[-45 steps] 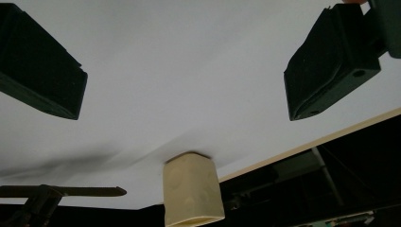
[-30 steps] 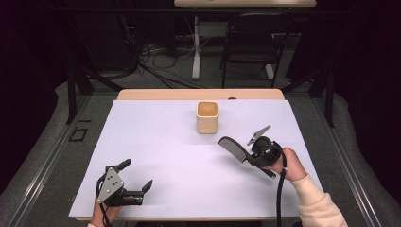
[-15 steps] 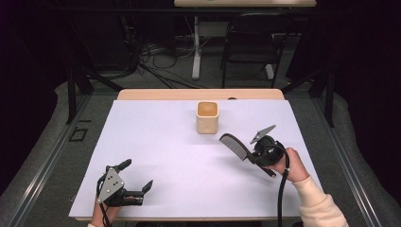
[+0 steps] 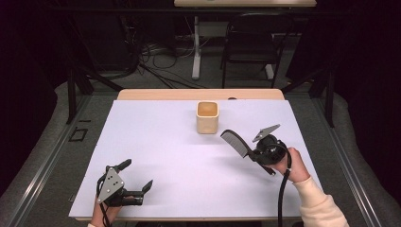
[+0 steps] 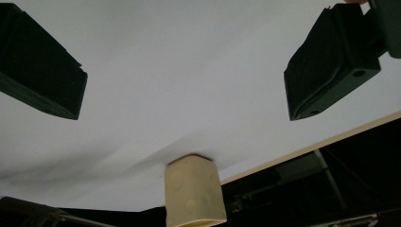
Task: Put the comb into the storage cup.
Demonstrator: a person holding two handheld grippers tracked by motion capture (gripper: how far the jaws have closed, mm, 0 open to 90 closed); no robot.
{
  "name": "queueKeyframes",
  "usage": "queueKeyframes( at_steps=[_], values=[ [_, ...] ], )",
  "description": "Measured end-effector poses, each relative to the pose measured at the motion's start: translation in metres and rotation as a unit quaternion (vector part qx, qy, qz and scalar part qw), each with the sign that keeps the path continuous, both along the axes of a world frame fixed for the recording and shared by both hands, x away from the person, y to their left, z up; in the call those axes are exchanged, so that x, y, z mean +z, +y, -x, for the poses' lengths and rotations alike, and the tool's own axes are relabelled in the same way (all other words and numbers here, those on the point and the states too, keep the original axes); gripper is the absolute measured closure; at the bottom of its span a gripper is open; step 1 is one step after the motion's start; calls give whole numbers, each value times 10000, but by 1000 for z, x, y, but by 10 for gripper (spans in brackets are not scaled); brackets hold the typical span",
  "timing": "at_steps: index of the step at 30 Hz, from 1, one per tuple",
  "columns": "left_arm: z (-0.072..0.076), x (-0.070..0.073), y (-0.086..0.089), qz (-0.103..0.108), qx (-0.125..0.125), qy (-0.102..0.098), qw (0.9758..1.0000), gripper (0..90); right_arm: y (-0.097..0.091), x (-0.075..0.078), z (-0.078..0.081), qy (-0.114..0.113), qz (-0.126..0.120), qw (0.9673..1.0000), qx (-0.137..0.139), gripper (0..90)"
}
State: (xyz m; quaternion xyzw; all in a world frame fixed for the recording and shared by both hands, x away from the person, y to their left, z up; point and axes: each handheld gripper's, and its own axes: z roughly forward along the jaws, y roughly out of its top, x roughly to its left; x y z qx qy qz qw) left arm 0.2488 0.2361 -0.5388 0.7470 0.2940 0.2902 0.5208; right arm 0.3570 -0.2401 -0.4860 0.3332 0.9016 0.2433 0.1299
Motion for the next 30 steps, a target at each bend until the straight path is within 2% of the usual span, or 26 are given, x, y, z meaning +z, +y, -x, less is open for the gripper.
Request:
queueKeyframes(
  at_steps=[6, 12, 30],
  values=[
    [0, 0, 1, 1, 21, -40, 10000, 3, -1, 3, 1, -199, -133, 9997, -49, 719],
    [0, 0, 0, -2, 34, -43, 10000, 2, -2, 4, 1, -291, -217, 9993, -112, 720],
    [0, 0, 0, -11, 12, -23, 10000, 3, -2, 5, 0, -423, -315, 9984, -203, 721]
  ],
)
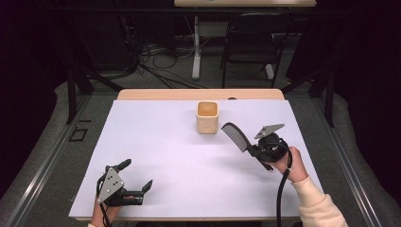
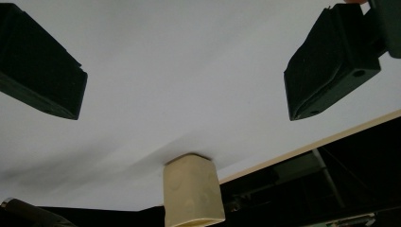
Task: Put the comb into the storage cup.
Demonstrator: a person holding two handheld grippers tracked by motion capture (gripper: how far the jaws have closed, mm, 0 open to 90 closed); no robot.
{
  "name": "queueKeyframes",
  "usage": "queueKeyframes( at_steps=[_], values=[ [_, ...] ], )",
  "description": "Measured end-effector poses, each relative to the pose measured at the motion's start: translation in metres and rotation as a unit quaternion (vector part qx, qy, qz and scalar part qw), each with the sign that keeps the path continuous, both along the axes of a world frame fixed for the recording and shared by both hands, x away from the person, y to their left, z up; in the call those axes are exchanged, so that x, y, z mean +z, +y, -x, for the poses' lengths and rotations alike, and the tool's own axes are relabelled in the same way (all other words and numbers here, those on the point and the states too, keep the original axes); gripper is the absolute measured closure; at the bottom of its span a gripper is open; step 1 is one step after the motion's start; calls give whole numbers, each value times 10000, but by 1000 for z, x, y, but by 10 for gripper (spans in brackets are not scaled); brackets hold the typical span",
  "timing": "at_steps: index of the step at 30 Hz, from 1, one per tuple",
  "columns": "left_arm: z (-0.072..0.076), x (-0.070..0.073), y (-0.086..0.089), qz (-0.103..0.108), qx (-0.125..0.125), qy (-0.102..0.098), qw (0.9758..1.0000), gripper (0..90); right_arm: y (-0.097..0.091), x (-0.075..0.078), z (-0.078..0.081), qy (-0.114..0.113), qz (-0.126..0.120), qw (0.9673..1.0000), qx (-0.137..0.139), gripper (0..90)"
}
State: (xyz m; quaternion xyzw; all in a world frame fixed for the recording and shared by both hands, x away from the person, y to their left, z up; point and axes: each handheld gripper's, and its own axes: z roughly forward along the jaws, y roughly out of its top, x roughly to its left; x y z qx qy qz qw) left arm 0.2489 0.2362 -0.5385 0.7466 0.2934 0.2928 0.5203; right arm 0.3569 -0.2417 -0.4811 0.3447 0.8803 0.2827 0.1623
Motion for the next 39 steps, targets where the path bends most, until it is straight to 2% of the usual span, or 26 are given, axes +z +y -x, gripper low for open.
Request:
queueKeyframes(
  at_steps=[15, 39],
  values=[
    [0, 0, 0, 15, 12, 30, 10000, 3, 0, 1, -2, -131, -166, 9998, -57, 721],
    [0, 0, -1, 13, 20, 19, 10000, 3, 4, 8, -5, -352, -250, 9990, -79, 722]
  ],
)
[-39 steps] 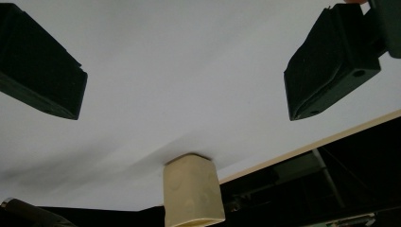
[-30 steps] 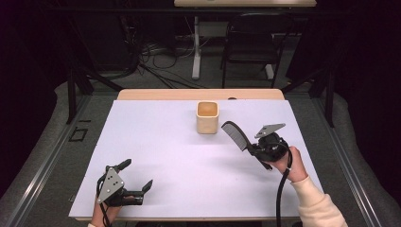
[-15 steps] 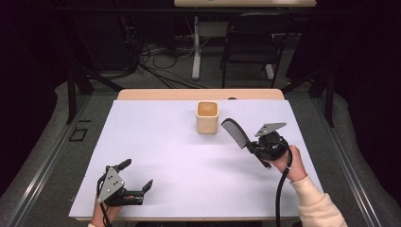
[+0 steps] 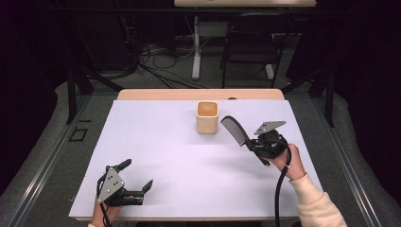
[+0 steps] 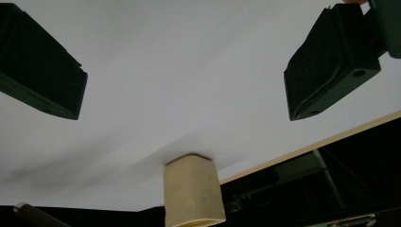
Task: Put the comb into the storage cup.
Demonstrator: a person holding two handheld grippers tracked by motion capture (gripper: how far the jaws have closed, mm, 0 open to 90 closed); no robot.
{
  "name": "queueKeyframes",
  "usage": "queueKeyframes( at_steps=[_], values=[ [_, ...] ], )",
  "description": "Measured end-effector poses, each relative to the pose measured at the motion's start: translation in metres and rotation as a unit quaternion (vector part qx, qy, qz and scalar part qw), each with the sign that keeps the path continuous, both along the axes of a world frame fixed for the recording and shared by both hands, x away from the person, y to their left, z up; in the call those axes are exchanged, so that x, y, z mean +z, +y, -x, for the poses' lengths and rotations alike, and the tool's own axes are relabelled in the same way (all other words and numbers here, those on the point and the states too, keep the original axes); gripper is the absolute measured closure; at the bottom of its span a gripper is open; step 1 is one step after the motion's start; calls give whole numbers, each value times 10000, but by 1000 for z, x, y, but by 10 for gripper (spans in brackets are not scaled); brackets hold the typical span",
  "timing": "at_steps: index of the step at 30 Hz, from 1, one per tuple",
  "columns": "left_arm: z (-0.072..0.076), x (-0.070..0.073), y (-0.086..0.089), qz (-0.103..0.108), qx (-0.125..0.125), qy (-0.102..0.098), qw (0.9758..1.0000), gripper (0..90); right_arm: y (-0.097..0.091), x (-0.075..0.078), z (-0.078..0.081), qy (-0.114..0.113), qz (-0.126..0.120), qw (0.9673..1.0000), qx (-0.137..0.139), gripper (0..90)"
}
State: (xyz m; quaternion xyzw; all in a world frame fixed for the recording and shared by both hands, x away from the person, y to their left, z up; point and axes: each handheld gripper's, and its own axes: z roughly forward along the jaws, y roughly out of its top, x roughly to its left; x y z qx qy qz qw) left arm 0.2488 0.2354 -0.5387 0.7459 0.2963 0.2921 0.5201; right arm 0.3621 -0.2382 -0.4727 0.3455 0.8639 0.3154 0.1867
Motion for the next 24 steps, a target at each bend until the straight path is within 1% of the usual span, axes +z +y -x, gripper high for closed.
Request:
queueKeyframes(
  at_steps=[2, 13, 20, 24],
  values=[
    [0, 0, 0, -5, 3, 3, 10000, 3, 1, 3, -1, -57, -20, 10000, 6, 722],
    [0, 0, 0, 1, -7, -14, 10000, 3, 4, 9, -6, -132, -100, 9999, 12, 722],
    [0, 0, 0, 3, -6, -24, 10000, 3, 7, 13, -10, -139, -143, 9998, -7, 722],
    [0, 0, 0, -3, 6, -6, 10000, 3, 9, 14, -13, -139, -122, 9998, 23, 722]
  ],
)
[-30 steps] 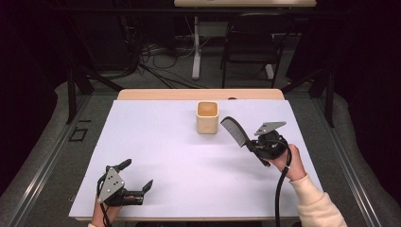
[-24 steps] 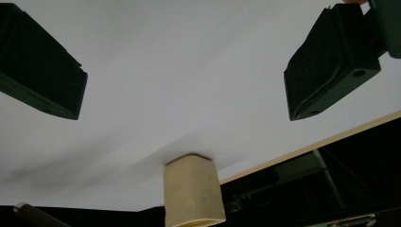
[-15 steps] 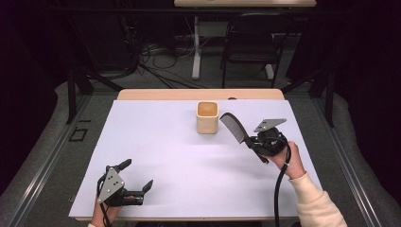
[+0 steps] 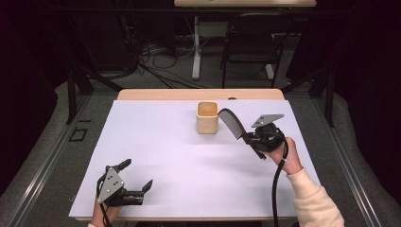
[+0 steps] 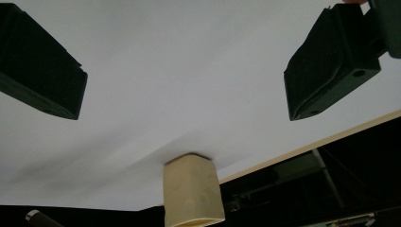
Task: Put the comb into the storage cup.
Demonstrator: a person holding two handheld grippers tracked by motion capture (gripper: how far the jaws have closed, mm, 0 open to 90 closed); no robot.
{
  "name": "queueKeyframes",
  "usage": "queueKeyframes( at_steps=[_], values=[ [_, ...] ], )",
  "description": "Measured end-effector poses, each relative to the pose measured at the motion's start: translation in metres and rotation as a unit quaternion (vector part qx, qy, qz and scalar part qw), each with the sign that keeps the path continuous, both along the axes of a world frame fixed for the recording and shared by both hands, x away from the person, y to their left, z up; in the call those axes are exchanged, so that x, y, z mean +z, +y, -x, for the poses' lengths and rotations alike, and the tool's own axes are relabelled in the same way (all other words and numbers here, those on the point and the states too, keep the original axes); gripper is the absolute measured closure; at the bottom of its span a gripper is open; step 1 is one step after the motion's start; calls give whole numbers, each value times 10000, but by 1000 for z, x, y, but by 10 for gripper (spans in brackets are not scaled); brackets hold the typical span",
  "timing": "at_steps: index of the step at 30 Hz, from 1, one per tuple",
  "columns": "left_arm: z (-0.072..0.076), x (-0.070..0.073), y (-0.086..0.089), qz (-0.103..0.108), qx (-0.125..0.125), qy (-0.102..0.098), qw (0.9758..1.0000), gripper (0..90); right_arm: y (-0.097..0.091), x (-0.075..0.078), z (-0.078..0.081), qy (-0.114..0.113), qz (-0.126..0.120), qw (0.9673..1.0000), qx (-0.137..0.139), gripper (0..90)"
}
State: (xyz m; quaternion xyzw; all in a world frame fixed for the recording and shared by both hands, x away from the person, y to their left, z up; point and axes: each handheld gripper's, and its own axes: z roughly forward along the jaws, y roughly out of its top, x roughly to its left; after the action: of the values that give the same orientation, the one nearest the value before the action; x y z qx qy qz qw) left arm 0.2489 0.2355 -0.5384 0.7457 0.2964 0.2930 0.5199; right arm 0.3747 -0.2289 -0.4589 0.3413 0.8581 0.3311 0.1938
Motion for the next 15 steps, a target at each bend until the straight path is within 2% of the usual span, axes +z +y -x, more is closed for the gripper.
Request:
queueKeyframes(
  at_steps=[15],
  values=[
    [0, 0, 0, -1, 7, 0, 10000, 3, 16, 5, -14, -11, 40, 9999, 121, 722]
  ],
)
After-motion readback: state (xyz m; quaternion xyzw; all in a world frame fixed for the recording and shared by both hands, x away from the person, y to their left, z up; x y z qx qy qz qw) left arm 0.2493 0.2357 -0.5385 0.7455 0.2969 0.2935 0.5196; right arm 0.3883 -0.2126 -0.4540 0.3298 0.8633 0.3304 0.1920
